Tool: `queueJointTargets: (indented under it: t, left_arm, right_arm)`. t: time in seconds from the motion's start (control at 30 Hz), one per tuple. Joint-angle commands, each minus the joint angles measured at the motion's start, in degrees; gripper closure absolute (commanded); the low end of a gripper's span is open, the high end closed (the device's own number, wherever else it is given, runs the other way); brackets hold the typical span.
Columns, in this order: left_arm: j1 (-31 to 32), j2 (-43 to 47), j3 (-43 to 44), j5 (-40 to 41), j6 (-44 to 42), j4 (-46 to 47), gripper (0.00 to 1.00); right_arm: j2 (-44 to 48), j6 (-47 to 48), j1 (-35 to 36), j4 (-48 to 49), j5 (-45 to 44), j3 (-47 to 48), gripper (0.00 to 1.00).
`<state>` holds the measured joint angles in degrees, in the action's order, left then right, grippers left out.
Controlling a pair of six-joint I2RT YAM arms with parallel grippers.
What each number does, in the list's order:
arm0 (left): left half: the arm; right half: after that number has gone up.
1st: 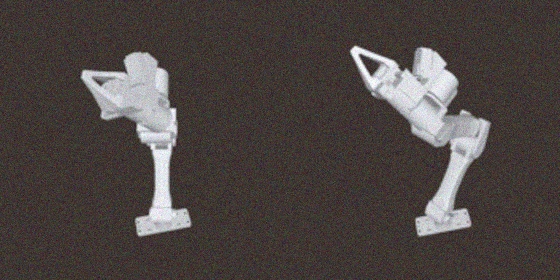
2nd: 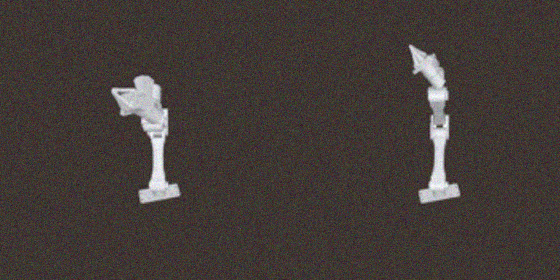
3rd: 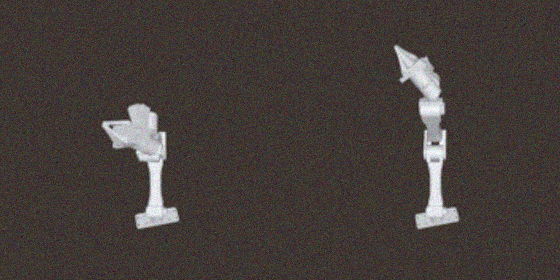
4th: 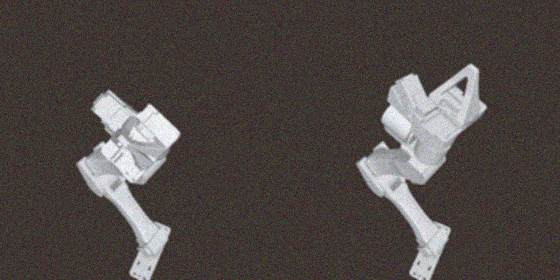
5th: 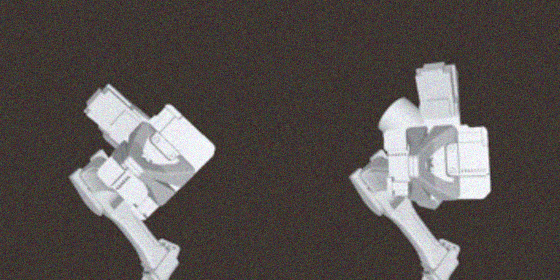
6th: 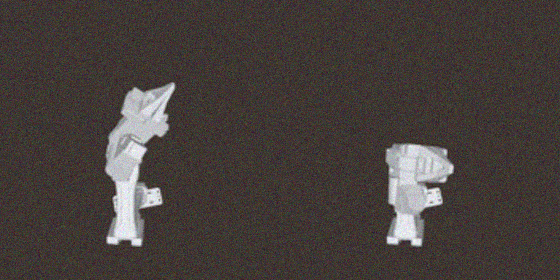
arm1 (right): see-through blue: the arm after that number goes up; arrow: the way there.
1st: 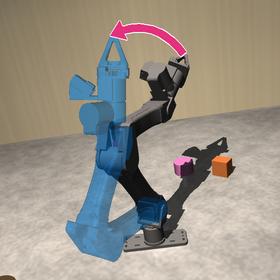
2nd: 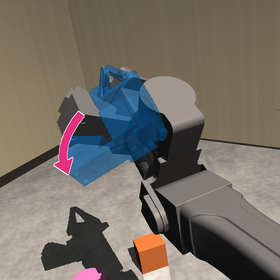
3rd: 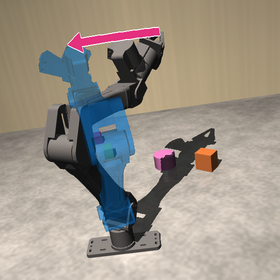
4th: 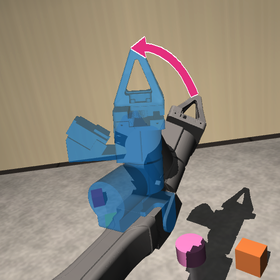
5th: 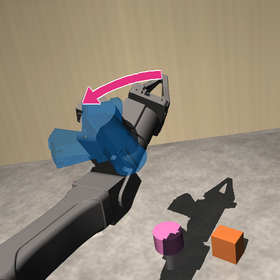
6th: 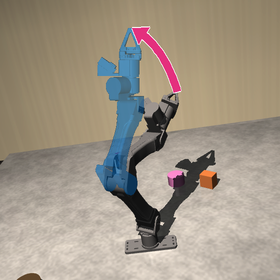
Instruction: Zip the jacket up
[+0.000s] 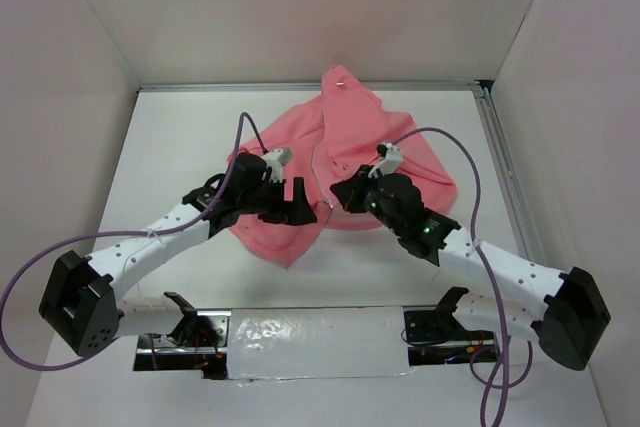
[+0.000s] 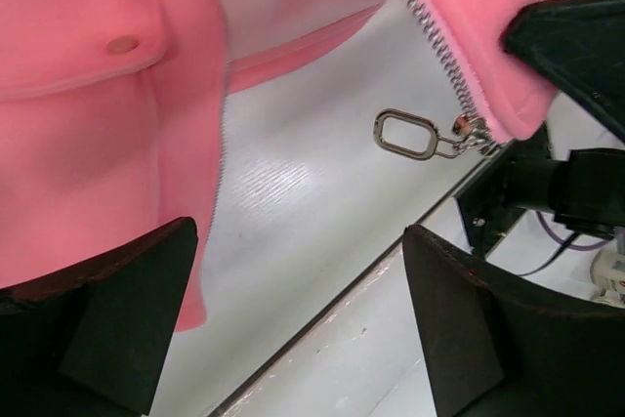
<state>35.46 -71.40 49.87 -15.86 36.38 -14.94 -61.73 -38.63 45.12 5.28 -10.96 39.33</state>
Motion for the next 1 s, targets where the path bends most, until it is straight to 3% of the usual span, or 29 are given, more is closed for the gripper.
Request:
queueJointTargets:
  t: [0.0,0.43,0.53,0.67,0.77,0.97]
  left_arm:
    - [0.66,1.7,2.78,-4.08,-1.92,4.91,0.01]
    - [1.1,1.17,0.59,-12.78,-9.57,20.03,0.02]
    - [1.36,0.82,-0.21,-14.55,-10.54,23.11,0.11]
    - [1.63,0.38,-1.26,-13.68,-12.82,25.4,0.13]
    - [1.63,0.12,-1.18,-14.63,-14.4,26.01,0.25]
    - [2.07,0.73,-3.81,-17.19,-18.53,31.72,0.27]
  right_arm:
    - [3.81,1.1,-0.3,12.38,2.96,-3.03,1.0]
    - [4.87,-2.15,-2.32,15.81,7.09,-2.94,1.0]
    - [4.35,-3.03,-2.32,16.6,7.53,-2.77,1.0]
    - [4.69,-3.73,-2.32,16.87,8.41,-2.51,1.0]
    - [5.48,-4.08,-2.58,16.78,8.5,-2.59,1.0]
    - [5.92,-5.14,-3.37,15.73,10.26,-1.98,1.0]
